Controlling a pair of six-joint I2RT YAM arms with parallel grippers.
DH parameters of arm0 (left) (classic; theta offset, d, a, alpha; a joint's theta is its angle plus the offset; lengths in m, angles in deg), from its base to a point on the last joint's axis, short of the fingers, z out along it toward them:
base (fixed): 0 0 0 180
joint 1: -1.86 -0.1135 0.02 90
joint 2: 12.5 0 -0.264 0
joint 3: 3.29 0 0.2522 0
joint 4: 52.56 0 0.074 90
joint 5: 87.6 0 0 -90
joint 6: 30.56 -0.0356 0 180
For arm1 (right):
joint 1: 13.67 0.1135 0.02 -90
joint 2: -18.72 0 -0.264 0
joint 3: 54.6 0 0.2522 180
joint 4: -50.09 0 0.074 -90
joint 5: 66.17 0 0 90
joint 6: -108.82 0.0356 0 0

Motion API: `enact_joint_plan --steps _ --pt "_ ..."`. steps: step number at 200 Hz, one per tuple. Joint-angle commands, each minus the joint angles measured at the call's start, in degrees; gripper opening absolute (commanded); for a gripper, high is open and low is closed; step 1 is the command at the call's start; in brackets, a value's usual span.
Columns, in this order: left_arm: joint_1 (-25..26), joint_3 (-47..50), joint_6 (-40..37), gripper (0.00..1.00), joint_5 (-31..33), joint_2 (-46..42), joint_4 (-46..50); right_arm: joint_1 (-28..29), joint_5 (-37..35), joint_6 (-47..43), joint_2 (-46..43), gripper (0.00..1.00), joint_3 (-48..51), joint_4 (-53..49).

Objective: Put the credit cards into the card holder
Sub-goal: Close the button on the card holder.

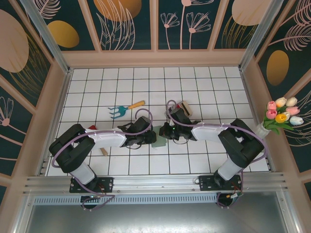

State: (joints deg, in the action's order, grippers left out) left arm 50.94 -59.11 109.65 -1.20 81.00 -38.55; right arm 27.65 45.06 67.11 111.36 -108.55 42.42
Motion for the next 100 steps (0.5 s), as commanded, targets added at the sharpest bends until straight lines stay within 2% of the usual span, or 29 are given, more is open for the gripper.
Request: enact_joint_plan --steps 1,43,62,100 --pt "0.4 0.1 -1.1 0.38 0.8 2.5 3.9 1.4 -1.4 -0.8 3.7 0.08 -0.9 -3.0" --pt "0.5 0.4 -1.0 0.35 1.7 1.9 4.4 2.4 -4.5 -2.9 6.4 0.06 -2.2 -13.1" --pt "0.5 0.7 -0.8 0.34 2.0 1.7 4.2 4.1 -10.0 -3.5 6.9 0.05 -2.8 -18.5" --pt "0.4 1.0 -0.3 0.33 1.8 1.6 3.3 6.3 -13.8 -1.5 9.8 0.04 2.3 -17.5"
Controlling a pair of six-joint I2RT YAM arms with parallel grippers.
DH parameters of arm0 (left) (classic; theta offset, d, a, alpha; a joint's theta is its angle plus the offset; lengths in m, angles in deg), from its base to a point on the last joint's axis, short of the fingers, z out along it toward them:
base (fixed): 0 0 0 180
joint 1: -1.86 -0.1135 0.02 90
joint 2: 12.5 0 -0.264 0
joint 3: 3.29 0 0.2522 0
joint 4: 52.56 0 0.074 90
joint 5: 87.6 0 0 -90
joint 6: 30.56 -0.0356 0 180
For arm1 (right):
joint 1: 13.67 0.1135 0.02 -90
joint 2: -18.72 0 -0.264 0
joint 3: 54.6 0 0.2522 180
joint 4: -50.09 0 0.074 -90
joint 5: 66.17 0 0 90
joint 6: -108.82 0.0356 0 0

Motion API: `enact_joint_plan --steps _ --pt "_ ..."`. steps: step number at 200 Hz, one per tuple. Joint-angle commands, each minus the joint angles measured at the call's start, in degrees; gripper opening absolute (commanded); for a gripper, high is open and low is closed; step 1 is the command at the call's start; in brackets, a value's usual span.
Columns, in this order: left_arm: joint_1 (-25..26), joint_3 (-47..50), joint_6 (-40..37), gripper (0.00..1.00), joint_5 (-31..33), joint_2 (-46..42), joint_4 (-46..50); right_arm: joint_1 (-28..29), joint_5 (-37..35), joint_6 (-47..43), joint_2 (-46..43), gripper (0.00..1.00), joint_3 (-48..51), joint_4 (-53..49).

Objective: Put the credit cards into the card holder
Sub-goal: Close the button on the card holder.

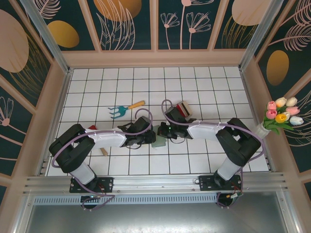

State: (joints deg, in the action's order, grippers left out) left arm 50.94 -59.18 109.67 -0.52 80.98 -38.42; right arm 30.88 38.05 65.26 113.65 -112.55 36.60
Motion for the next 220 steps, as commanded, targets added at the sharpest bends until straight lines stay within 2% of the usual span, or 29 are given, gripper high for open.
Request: enact_joint_plan --steps 1,19,53,96,114,135,172,195,220 --pt "0.4 1.1 -0.3 0.33 1.2 1.6 3.1 3.2 -7.1 0.4 7.7 0.04 6.3 -11.9" --pt "0.5 1.2 -0.5 0.33 1.1 1.5 3.3 5.6 -12.6 1.6 10.2 0.03 6.4 -15.8" --pt "0.4 1.6 -0.6 0.32 1.2 0.8 3.0 8.2 -16.6 3.9 11.3 0.02 8.8 -18.2" --pt "0.5 1.8 -0.3 0.31 1.2 0.1 2.5 11.9 -15.4 6.6 10.3 0.00 15.2 -12.1" --pt "0.4 2.0 -0.3 0.30 1.3 -0.3 2.2 10.5 -11.8 5.3 6.2 0.01 13.9 -9.2" --pt "0.5 1.9 -0.3 0.30 1.7 -0.7 2.5 6.9 -10.8 3.6 2.3 0.02 8.8 -10.1" --pt "0.5 1.8 -0.8 0.30 1.8 -1.2 2.6 1.2 -2.6 -0.4 -5.7 0.06 2.3 -5.7" --pt "0.5 1.5 -1.2 0.30 2.0 -1.3 2.9 0.0 -3.1 -3.2 -7.1 0.07 -3.8 -8.9" --pt "0.5 1.7 -1.5 0.32 2.1 -2.1 2.6 -0.8 -3.5 -3.1 -7.1 0.08 -5.0 -9.1"
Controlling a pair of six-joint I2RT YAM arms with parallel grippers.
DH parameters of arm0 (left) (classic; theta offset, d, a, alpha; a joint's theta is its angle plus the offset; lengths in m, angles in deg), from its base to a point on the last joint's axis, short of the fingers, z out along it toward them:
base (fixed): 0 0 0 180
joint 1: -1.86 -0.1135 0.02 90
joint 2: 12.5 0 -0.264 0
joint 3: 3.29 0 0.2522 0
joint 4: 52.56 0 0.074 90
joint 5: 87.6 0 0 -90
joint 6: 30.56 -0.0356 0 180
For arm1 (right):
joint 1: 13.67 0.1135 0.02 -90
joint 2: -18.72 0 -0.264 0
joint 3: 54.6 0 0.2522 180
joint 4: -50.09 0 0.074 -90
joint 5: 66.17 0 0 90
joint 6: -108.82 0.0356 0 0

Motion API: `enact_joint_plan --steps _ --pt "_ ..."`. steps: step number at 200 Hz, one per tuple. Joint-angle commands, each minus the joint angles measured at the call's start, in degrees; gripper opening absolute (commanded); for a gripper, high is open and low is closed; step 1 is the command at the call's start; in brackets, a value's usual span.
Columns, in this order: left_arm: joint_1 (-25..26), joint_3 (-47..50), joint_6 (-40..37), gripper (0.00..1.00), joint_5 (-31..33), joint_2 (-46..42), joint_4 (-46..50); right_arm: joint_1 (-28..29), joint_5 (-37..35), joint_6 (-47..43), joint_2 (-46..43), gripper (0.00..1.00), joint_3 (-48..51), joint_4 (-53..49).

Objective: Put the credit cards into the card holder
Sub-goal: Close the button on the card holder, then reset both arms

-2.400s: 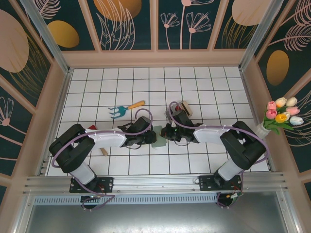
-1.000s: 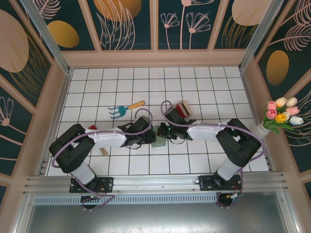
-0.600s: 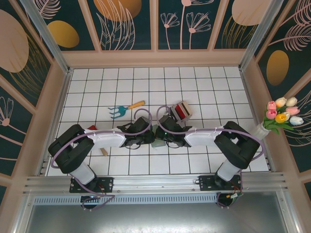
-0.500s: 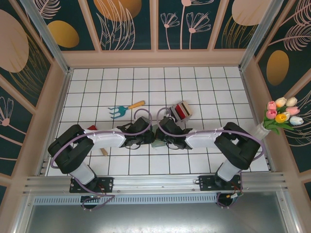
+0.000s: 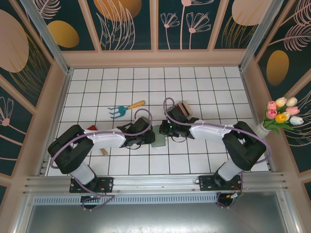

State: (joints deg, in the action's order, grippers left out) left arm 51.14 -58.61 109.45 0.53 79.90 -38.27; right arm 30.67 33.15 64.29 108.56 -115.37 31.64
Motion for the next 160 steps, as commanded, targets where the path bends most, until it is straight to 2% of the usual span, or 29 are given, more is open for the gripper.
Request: enact_joint_plan --steps 1,41,54,68,78,97,111,127,145,153,160 --pt "0.3 1.2 -1.4 0.32 1.1 -1.1 2.4 -0.6 1.4 -2.2 -2.0 0.08 -2.1 -4.1" --pt "0.3 1.6 -1.0 0.38 2.5 -3.8 2.5 -0.6 3.6 -0.9 -1.3 0.09 -0.3 -1.2" --pt "0.2 2.3 -0.7 0.40 4.2 -6.1 2.3 -0.6 -0.4 -0.2 -2.2 0.08 0.0 -2.8" --pt "0.3 3.1 0.0 0.44 7.4 -9.3 2.9 -0.9 -4.4 -0.1 -6.9 0.13 1.7 -2.5" --pt "0.3 3.7 0.2 0.47 10.7 -12.3 3.7 -1.0 -9.6 -0.9 -12.1 0.20 2.0 -3.7" --pt "0.2 4.4 0.2 0.54 20.1 -18.5 7.1 -1.6 -24.1 -5.9 -22.0 0.35 1.8 -6.4" --pt "0.1 5.2 0.0 0.63 28.3 -23.3 9.4 -3.2 -35.8 -11.0 -27.8 0.54 2.4 -6.9" --pt "-0.9 6.7 -1.7 0.76 37.1 -28.2 10.1 -6.2 -47.2 -16.3 -31.6 0.63 4.2 -5.2" --pt "-3.2 7.6 -4.6 0.91 47.4 -32.4 11.2 -11.0 -58.6 -25.4 -34.8 0.67 9.1 2.3" --pt "-4.9 7.7 -6.9 0.97 50.7 -34.0 11.3 -12.7 -59.0 -32.6 -36.4 0.70 13.5 10.3" --pt "-7.1 8.0 -9.4 0.99 53.0 -35.0 10.7 -16.9 -57.3 -38.1 -37.5 0.74 17.8 17.9"
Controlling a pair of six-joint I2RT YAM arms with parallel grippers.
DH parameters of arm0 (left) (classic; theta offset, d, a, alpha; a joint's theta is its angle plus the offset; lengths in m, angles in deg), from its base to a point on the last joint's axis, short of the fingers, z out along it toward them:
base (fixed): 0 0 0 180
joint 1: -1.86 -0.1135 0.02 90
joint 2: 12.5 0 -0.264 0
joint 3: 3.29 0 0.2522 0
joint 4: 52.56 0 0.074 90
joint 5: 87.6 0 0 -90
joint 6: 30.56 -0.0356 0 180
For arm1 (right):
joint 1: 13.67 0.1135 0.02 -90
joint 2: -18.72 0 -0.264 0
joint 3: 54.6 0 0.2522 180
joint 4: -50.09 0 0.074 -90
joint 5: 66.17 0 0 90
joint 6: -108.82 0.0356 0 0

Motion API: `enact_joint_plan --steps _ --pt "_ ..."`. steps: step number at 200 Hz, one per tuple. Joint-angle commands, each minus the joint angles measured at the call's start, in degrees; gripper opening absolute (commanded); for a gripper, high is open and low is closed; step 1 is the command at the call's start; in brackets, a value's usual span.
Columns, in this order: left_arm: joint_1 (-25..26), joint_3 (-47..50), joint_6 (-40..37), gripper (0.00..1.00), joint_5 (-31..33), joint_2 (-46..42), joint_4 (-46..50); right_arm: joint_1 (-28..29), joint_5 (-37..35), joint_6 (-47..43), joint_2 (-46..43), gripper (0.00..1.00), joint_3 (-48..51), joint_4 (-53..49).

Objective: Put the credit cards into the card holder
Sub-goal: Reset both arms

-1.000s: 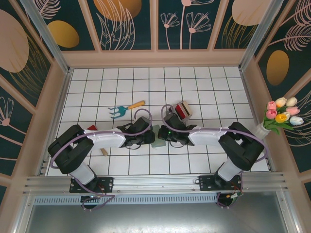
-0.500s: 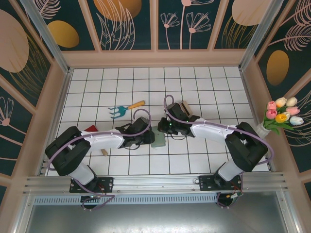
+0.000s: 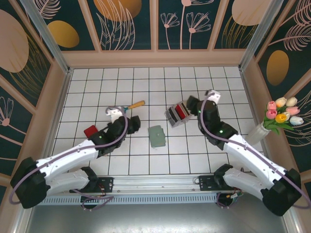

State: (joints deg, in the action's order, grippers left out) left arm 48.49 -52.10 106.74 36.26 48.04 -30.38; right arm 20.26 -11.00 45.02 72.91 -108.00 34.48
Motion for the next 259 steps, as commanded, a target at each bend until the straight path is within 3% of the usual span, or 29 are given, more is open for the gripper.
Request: enact_joint_plan --steps 1,17,32,46,63,76,102,128,138,158,180,191,201,209,219,235,244,253,259 --pt "-4.7 1.6 -7.0 0.98 17.6 -3.3 2.7 -6.9 -12.7 -19.3 -1.9 0.75 11.1 15.9" --pt "-11.1 2.9 -9.3 0.98 22.4 -4.6 0.7 -15.7 -3.6 -22.5 -2.4 0.80 17.8 24.0" --pt "-17.2 6.1 -13.2 0.99 24.5 -5.3 -6.5 -23.9 4.3 -19.1 0.0 0.80 22.1 28.5" --pt "-22.4 7.5 -13.5 0.98 23.4 -5.4 -9.0 -28.9 11.6 -19.1 2.8 0.80 24.9 34.0" --pt "-27.0 9.5 -19.6 0.99 19.0 -4.7 -15.8 -29.5 15.2 -21.3 6.3 0.81 26.9 41.0" --pt "-28.5 12.4 -25.9 0.98 20.7 -2.4 -23.9 -29.6 16.4 -22.9 10.1 0.81 27.9 47.0" --pt "-32.7 15.6 -30.6 0.99 21.1 2.1 -32.3 -29.8 19.4 -25.0 19.7 0.81 27.0 56.9" --pt "-34.0 22.4 -39.9 0.99 12.6 8.7 -55.9 -30.0 21.7 -27.7 26.7 0.81 25.3 65.5" --pt "-34.2 20.8 -41.3 0.99 9.5 11.1 -56.3 -30.7 23.5 -27.2 29.0 0.81 25.0 67.4" --pt "-34.8 21.7 -44.9 0.99 5.8 15.3 -67.9 -31.7 26.0 -26.8 30.6 0.81 26.1 70.6" --pt "-36.8 21.5 -45.8 0.99 0.8 20.0 -77.2 -32.5 26.3 -26.6 35.3 0.81 30.6 84.1" --pt "-38.7 21.8 -44.1 0.99 -3.5 23.2 -80.7 -32.0 25.1 -26.0 33.6 0.82 29.3 78.0" --pt "-39.7 21.0 -43.5 0.99 -5.1 24.9 -81.7 -32.5 25.4 -25.7 34.6 0.99 28.2 77.8" --pt "-40.8 20.5 -42.5 0.99 -8.1 23.4 -77.3 -33.5 25.2 -24.2 34.0 0.99 27.5 75.5" --pt "-42.0 22.6 -42.1 0.99 -10.4 24.3 -83.0 -33.8 24.5 -23.6 34.0 0.99 27.6 75.5" --pt "-42.6 22.5 -41.8 0.99 -12.8 25.4 -82.2 -33.7 24.2 -23.6 34.0 0.99 27.7 76.0" --pt "-43.2 23.8 -41.8 0.99 -12.6 28.6 -89.6 -33.6 24.2 -23.7 34.2 0.99 27.7 76.0" --pt "-43.3 22.6 -41.0 0.99 -13.1 26.2 -82.6 -33.6 24.3 -23.7 34.2 0.99 27.7 76.0" --pt "-43.7 22.6 -40.8 0.99 -13.6 26.9 -83.7 -33.6 24.3 -23.7 34.1 0.99 27.7 76.0"
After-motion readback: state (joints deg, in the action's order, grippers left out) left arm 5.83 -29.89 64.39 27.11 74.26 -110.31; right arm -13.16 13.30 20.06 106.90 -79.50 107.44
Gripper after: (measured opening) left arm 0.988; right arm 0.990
